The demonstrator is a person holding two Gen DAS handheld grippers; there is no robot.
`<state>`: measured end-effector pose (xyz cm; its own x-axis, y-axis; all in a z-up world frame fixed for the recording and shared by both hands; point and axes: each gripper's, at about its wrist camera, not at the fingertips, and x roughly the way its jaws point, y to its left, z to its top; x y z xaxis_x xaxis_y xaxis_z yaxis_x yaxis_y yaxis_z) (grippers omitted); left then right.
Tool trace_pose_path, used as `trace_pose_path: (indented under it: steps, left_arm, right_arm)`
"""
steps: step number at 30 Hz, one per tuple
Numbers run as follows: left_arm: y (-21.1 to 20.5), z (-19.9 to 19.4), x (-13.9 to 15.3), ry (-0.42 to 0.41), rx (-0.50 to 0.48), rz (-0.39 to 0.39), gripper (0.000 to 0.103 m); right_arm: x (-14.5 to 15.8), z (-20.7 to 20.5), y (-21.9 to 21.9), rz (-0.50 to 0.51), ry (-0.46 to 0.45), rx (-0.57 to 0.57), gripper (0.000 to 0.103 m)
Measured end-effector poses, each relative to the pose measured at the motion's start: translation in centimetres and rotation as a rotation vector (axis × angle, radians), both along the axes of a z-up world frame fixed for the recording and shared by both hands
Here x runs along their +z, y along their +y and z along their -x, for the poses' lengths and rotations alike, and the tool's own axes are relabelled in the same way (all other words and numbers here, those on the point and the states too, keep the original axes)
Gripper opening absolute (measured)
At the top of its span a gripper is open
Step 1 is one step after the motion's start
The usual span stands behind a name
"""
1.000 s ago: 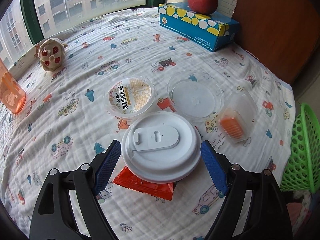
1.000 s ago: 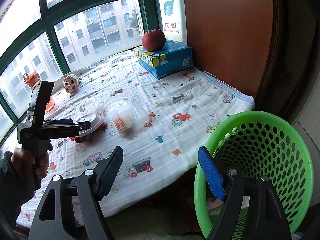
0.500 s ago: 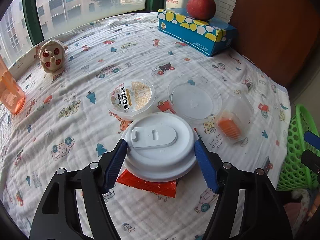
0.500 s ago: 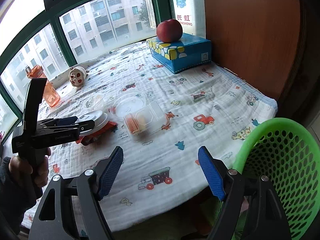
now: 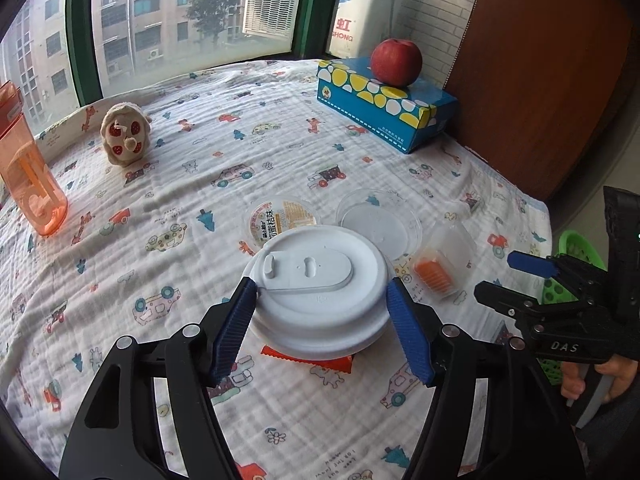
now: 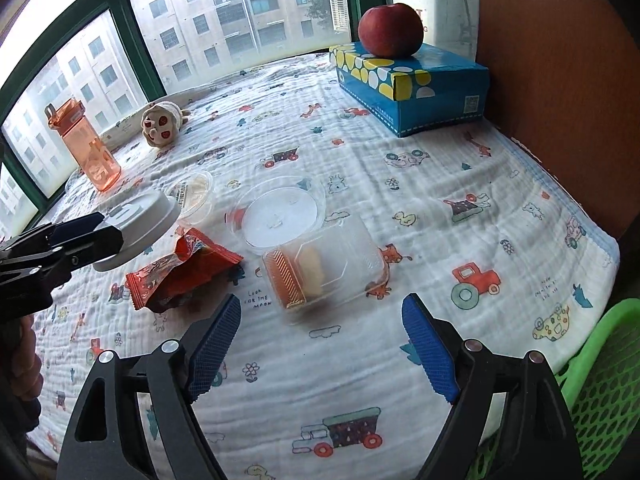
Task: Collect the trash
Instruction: 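Grasp the clear plastic food box with the right tool while the left lifts the lid, then carry the box into the basket and open the right tool while the left carries the lid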
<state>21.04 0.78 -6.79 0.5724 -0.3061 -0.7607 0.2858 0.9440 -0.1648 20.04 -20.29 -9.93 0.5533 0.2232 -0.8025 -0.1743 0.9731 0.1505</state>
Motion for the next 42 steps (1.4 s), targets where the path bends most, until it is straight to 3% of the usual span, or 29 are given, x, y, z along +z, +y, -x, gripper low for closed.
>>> trace_pose_path:
  steps: [11, 15, 17, 29, 42]
  left_arm:
    - [1.0, 0.3, 0.9, -0.018, -0.009, 0.043, 0.066]
    - [1.0, 0.2, 0.8, -0.013, -0.011, 0.049, 0.066]
    - [1.0, 0.1, 0.8, -0.01, -0.008, 0.055, 0.066]
    - [-0.2, 2.0, 2.8, -0.052, -0.028, 0.059, 0.066]
    - [-5.6, 5.7, 5.5, -0.101, -0.128, 0.072, 0.066]
  right_arm:
    - [-2.6, -4.0, 1.0, 0.078, 0.046, 0.047, 0.086]
    - [-2.9, -4.2, 1.2, 0.069, 0.062, 0.06, 0.076]
    - [-2.7, -4.0, 1.4, 0.079, 0.05, 0.062, 0.076]
    - [2.2, 1.0, -1.3, 0.011, -0.052, -0.001, 0.076]
    - [5.6, 9.1, -6.7, 0.027, -0.116, -0.146, 0.076]
